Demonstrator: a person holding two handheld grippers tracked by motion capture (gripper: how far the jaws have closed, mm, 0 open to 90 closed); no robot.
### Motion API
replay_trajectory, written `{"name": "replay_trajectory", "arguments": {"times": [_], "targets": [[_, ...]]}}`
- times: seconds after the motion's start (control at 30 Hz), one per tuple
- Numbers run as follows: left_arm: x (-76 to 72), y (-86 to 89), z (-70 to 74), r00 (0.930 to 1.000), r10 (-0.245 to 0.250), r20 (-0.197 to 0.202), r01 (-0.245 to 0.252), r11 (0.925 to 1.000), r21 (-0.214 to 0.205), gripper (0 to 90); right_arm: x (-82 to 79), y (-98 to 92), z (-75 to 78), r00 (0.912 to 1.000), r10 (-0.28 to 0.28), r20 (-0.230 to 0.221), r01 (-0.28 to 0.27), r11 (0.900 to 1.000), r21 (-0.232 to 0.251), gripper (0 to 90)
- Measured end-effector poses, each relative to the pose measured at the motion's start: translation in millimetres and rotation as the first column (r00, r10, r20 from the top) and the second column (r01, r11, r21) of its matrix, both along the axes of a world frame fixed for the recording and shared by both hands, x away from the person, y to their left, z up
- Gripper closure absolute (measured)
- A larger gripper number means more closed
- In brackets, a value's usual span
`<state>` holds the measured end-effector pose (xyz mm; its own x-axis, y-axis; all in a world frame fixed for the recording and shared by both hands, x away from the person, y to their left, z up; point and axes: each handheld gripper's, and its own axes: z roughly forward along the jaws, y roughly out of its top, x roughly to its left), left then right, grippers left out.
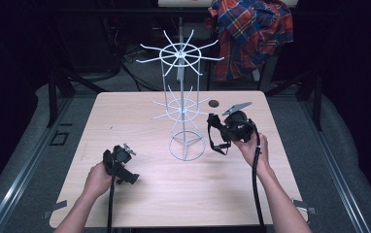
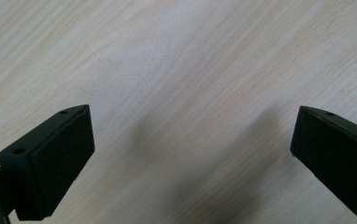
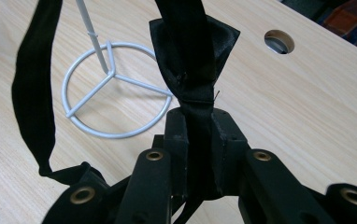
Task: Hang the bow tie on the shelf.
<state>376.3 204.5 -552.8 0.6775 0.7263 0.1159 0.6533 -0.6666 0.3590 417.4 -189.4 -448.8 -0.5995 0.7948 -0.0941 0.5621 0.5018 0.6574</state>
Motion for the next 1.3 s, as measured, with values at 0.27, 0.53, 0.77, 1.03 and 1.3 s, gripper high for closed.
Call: {"name": "replay_trajectory", "arguments": {"times": [0.27,0.53,0.77,1.03,1.3], "targets": [[0.0,0.0,0.0,1.0000,-0.001,-0.007,0.001,1.0000,-0.003,0.0,4.2,2.2,-7.6,0.9996,-0.005,-0.027,0.006,0.9992,0.039,78.2],[0.1,0.0,-0.4,1.0000,0.000,-0.007,0.000,1.0000,-0.003,0.0,8.1,3.1,-15.3,0.9988,-0.009,-0.048,0.014,0.9955,0.094,77.4],[0.0,-0.1,-0.2,1.0000,-0.001,-0.006,0.001,1.0000,-0.002,0.0,11.1,1.6,-21.0,0.9974,-0.016,-0.070,0.025,0.9919,0.125,77.0],[0.2,0.1,-0.5,1.0000,0.000,-0.006,0.000,1.0000,-0.002,0.0,15.4,-0.5,-27.1,0.9955,-0.032,-0.089,0.046,0.9858,0.162,76.8],[0.2,-0.1,-0.6,1.0000,0.000,-0.007,0.000,1.0000,-0.002,0.0,17.2,1.5,-30.3,0.9941,-0.031,-0.104,0.047,0.9859,0.161,76.3]]}}
